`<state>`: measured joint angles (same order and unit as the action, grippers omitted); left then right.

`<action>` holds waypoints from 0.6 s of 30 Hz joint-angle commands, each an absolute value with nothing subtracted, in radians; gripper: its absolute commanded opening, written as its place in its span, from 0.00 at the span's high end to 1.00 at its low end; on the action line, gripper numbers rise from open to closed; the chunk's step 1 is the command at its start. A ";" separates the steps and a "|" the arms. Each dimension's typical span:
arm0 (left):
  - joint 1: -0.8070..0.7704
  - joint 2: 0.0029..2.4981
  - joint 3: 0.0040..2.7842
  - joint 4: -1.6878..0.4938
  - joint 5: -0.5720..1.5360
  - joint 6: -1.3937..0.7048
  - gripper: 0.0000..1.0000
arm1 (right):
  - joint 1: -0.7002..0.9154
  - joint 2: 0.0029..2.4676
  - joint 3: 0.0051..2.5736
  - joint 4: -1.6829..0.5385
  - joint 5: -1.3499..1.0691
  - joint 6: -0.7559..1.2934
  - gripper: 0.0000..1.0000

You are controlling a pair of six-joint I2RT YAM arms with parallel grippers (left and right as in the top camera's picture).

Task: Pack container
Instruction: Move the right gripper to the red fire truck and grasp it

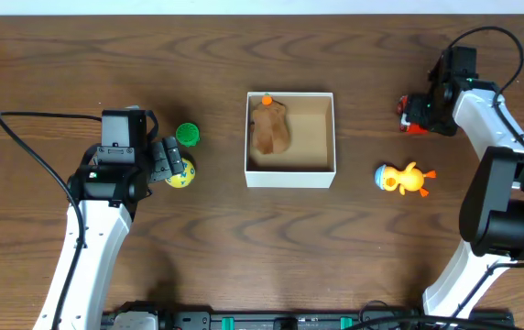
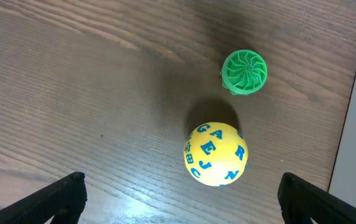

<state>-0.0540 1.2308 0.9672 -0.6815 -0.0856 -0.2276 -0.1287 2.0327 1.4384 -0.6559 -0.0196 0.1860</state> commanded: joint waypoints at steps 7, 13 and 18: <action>-0.049 1.235 0.986 -0.685 -0.098 -0.207 0.02 | -0.131 2.073 1.393 -0.605 0.004 0.178 0.36; -0.049 1.235 0.986 -0.685 -0.098 -0.207 0.02 | -0.131 2.073 1.393 -0.596 0.004 0.178 0.41; -0.049 1.235 0.986 -0.685 -0.098 -0.207 0.02 | -0.131 2.073 1.393 -0.606 0.042 0.178 0.21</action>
